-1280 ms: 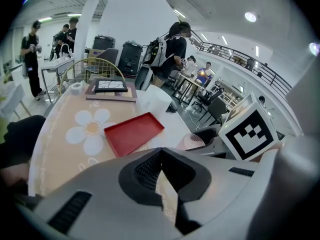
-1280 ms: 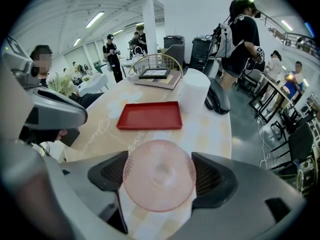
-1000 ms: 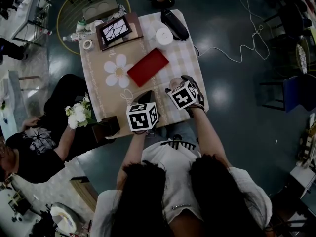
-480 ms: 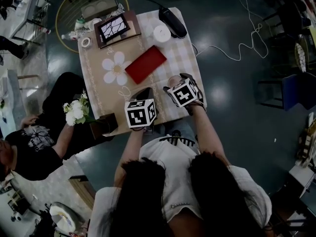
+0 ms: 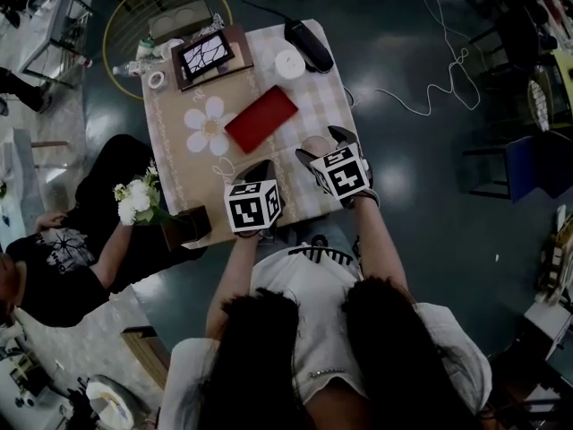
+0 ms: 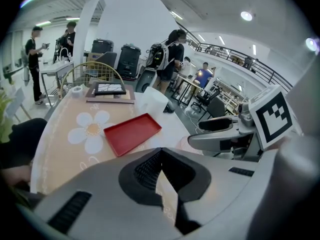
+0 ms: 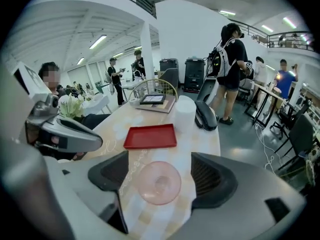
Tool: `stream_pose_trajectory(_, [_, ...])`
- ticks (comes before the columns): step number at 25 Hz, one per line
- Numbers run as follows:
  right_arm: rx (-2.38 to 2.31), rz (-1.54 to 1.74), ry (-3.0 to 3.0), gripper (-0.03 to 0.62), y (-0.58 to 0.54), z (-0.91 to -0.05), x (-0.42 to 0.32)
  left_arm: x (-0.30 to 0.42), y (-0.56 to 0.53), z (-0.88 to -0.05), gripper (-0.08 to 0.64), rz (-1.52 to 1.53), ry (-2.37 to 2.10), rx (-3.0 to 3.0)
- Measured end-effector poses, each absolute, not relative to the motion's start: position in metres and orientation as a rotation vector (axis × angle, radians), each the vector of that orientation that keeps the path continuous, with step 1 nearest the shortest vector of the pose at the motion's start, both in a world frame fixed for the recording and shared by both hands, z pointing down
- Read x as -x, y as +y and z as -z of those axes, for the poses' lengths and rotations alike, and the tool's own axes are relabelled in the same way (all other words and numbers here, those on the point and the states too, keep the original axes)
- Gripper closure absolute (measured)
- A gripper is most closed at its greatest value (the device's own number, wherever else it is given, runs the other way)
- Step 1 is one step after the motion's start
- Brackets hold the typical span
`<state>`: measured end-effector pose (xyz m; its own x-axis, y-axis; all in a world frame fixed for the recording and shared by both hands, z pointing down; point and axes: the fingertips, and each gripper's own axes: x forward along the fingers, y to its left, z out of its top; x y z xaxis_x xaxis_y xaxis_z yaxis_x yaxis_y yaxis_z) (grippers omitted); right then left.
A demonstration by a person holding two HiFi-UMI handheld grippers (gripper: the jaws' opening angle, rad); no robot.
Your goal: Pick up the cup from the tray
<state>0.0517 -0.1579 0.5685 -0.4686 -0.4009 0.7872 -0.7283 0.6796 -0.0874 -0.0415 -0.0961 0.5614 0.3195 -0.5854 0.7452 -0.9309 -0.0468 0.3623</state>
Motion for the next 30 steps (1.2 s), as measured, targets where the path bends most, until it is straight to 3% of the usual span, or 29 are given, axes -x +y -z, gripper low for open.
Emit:
stream_pose_trajectory(9, [-0.957, -0.544, -2.233, 0.212, -0.145, -0.524, -0.055, 0.037, -0.086, -0.547, 0.555, -0.484, -1.378, -1.783])
stream_pose_trajectory(12, [-1.015, -0.509, -2.224, 0.358, -0.139, -0.516, -0.059, 0.037, -0.08, -0.544, 0.555, -0.473, -1.383, -1.788])
stream_pose_trajectory(16, [-0.999, -0.505, -2.211, 0.423, -0.123, -0.52, -0.056, 0.038, -0.072, -0.541, 0.555, -0.463, -1.391, -1.795])
stream_pose_trajectory(20, [-0.988, -0.488, -2.226, 0.551, -0.11, -0.521, -0.053, 0.038, -0.069, -0.534, 0.555, -0.442, -1.404, -1.812])
stream_pose_trajectory(30, [-0.978, -0.423, -2.216, 0.584, -0.083, -0.527, -0.051, 0.039, -0.052, -0.531, 0.555, -0.42, -1.416, -1.831])
